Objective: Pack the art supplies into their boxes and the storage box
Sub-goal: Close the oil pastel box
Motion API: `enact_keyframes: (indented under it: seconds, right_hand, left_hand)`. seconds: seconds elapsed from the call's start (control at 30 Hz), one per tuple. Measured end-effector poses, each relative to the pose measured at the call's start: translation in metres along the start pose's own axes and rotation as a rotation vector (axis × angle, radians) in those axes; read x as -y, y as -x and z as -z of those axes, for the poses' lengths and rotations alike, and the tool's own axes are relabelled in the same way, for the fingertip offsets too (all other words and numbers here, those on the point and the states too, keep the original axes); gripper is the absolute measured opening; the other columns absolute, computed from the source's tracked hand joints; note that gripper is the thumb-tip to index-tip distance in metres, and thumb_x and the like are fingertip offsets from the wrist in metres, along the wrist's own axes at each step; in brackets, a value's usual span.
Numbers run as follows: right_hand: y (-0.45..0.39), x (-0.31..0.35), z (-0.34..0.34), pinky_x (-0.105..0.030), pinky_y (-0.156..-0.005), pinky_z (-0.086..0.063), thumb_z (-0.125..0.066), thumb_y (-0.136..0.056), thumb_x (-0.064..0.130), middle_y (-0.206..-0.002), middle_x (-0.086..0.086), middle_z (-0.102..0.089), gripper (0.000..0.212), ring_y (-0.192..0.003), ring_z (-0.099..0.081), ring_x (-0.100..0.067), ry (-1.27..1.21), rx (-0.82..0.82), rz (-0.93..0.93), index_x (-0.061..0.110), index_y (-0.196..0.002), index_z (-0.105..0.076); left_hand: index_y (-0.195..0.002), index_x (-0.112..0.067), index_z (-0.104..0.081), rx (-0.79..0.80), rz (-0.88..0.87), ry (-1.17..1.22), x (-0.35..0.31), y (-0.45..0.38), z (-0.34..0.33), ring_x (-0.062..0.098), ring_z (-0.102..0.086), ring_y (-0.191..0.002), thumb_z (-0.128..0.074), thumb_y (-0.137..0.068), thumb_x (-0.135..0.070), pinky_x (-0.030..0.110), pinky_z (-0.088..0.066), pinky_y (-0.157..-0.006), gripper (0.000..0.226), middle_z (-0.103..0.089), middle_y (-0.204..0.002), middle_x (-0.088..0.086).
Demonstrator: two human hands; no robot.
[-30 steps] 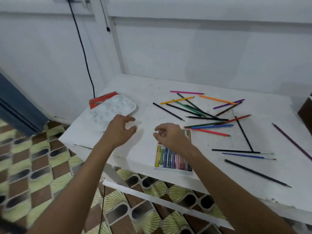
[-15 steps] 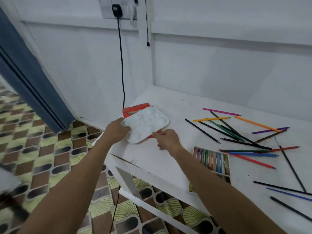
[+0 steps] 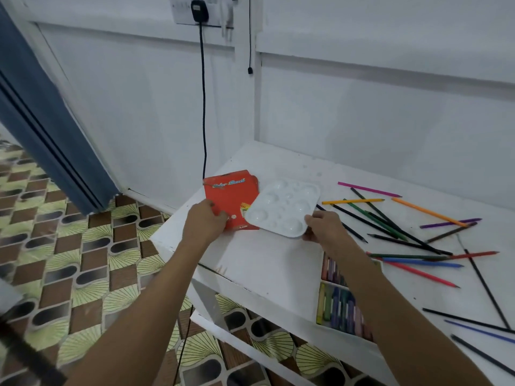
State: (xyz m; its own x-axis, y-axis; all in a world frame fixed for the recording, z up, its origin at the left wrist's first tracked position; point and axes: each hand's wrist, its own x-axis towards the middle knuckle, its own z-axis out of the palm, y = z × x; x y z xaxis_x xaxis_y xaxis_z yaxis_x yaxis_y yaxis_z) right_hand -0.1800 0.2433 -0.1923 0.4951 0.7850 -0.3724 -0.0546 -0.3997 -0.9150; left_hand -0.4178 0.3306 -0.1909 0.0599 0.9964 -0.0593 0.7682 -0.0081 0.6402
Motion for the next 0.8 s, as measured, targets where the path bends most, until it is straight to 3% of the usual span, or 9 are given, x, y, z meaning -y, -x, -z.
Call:
enact_keyframes:
  seconds: [0.1, 0.23, 0.33, 0.47, 0.57, 0.6, 0.67, 0.8]
  right_hand:
    - [-0.012, -0.004, 0.017, -0.032, -0.056, -0.051, -0.05, -0.094, 0.005, -0.093, -0.019, -0.062, 0.018, -0.059, -0.057, -0.024, 0.146, -0.087, 0.011, -0.006, -0.103, -0.062]
    - [-0.016, -0.013, 0.025, -0.027, -0.051, -0.047, -0.05, -0.092, 0.009, -0.079, -0.016, -0.058, 0.016, -0.059, -0.054, -0.025, 0.387, -0.183, 0.062, -0.004, -0.088, -0.06]
    - [-0.017, -0.017, 0.028, -0.021, -0.044, -0.027, -0.05, -0.092, 0.01, -0.065, -0.006, -0.041, 0.016, -0.056, -0.041, -0.016, 0.54, -0.24, 0.101, 0.003, -0.077, -0.047]
    - [-0.016, -0.019, 0.027, -0.021, -0.044, -0.024, -0.049, -0.092, 0.008, -0.065, -0.002, -0.036, 0.021, -0.057, -0.039, -0.015, 0.589, -0.266, 0.128, 0.005, -0.074, -0.041]
    - [-0.009, -0.017, 0.025, -0.022, -0.047, -0.03, -0.051, -0.091, 0.007, -0.081, -0.011, -0.049, 0.013, -0.067, -0.046, -0.02, 0.592, -0.259, 0.127, 0.002, -0.081, -0.047]
    - [-0.007, -0.016, 0.024, -0.024, -0.052, -0.037, -0.052, -0.091, 0.008, -0.093, -0.016, -0.053, 0.009, -0.076, -0.05, -0.023, 0.591, -0.247, 0.136, -0.002, -0.092, -0.051]
    - [-0.004, -0.016, 0.023, -0.031, -0.072, -0.045, -0.053, -0.091, 0.009, -0.113, -0.023, -0.054, 0.027, -0.098, -0.055, -0.031, 0.603, -0.227, 0.169, -0.009, -0.112, -0.052]
    - [0.003, -0.019, 0.019, -0.028, -0.088, -0.039, -0.052, -0.092, 0.009, -0.123, -0.024, -0.052, 0.033, -0.112, -0.05, -0.034, 0.692, -0.187, 0.237, -0.01, -0.119, -0.052]
  left_hand:
    - [-0.105, -0.007, -0.053, 0.007, 0.12, -0.097, 0.005, -0.005, 0.001, 0.029, -0.059, -0.091, -0.058, -0.087, -0.048, 0.037, -0.048, -0.076, 0.044, -0.06, -0.102, 0.012]
    - [-0.086, -0.012, -0.05, 0.067, 0.157, -0.127, 0.008, -0.002, -0.001, 0.025, -0.062, -0.075, -0.057, -0.082, -0.062, 0.038, -0.056, -0.072, 0.05, -0.063, -0.082, 0.005]
    - [-0.081, -0.01, -0.053, 0.108, 0.181, -0.11, 0.01, 0.001, 0.001, 0.024, -0.066, -0.058, -0.057, -0.084, -0.059, 0.037, -0.059, -0.067, 0.049, -0.066, -0.066, 0.007]
    - [-0.086, -0.001, -0.062, 0.176, 0.233, 0.013, 0.011, 0.004, 0.01, 0.022, -0.065, -0.047, -0.057, -0.091, -0.045, 0.028, -0.055, -0.05, 0.045, -0.068, -0.058, 0.011]
    - [-0.085, -0.001, -0.063, 0.195, 0.254, 0.088, 0.012, 0.005, 0.016, 0.026, -0.068, -0.056, -0.057, -0.094, -0.034, 0.029, -0.056, -0.051, 0.035, -0.07, -0.067, 0.014]
    - [-0.084, 0.0, -0.063, 0.18, 0.26, 0.131, 0.012, 0.005, 0.017, 0.029, -0.07, -0.063, -0.058, -0.094, -0.031, 0.032, -0.058, -0.057, 0.033, -0.071, -0.07, 0.015]
    - [-0.088, 0.002, -0.062, 0.129, 0.277, 0.249, 0.013, 0.006, 0.02, 0.032, -0.07, -0.069, -0.058, -0.094, -0.026, 0.037, -0.06, -0.063, 0.028, -0.07, -0.076, 0.017]
    - [-0.102, -0.002, -0.058, 0.031, 0.314, 0.607, 0.008, 0.009, 0.03, 0.025, -0.066, -0.065, -0.058, -0.093, -0.014, 0.033, -0.059, -0.058, 0.015, -0.066, -0.086, 0.014]
